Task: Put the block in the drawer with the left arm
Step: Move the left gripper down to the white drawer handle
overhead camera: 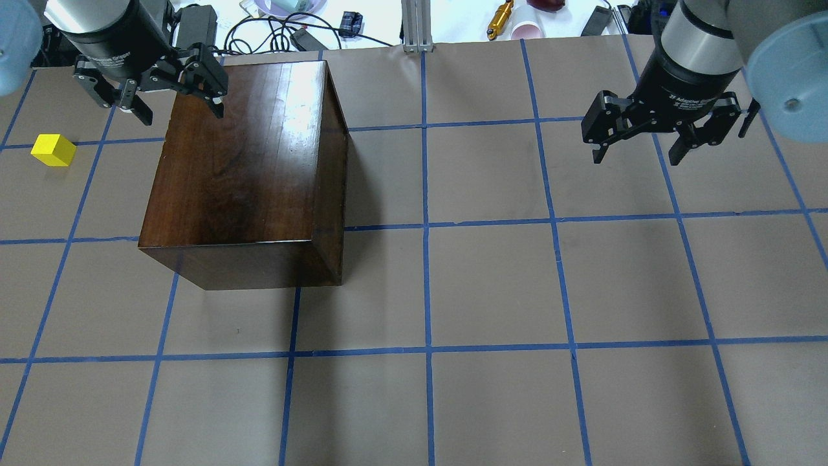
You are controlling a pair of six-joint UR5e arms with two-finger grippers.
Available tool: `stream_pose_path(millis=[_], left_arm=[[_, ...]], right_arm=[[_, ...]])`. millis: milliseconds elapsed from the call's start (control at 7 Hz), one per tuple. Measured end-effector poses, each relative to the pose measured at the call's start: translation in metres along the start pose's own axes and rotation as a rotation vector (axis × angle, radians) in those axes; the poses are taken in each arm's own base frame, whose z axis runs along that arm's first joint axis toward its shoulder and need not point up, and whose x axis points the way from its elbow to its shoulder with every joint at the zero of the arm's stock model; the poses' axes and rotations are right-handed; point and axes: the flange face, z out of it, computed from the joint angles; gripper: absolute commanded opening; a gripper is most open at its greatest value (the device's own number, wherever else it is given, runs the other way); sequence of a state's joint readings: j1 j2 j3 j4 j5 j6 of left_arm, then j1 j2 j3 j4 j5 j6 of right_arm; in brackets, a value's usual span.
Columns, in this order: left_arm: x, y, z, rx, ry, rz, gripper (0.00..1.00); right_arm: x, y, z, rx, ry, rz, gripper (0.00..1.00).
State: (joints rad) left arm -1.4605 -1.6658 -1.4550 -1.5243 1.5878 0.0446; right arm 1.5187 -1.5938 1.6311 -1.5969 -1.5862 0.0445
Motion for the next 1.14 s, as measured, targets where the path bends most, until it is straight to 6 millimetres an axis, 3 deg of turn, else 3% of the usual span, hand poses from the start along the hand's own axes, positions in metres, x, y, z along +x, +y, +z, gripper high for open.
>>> stream_pose_path(millis=[143,571,1143], left_arm=[[-0.029,-0.012,0.010,-0.009,0.000,0.006,1.00],[-0.144,-0.048,0.041,-0.030,0.009,0.073,1.00],[-0.251,-0.104,0.097,-0.011,0.085,0.092,1.00]], right_arm=[[0.000,0.000,0.000,0.000,0.000,0.000,1.00],[0.000,0.000,0.000,0.000,0.001,0.000,1.00],[0.000,0.000,0.000,0.001,0.001,0.000,1.00]])
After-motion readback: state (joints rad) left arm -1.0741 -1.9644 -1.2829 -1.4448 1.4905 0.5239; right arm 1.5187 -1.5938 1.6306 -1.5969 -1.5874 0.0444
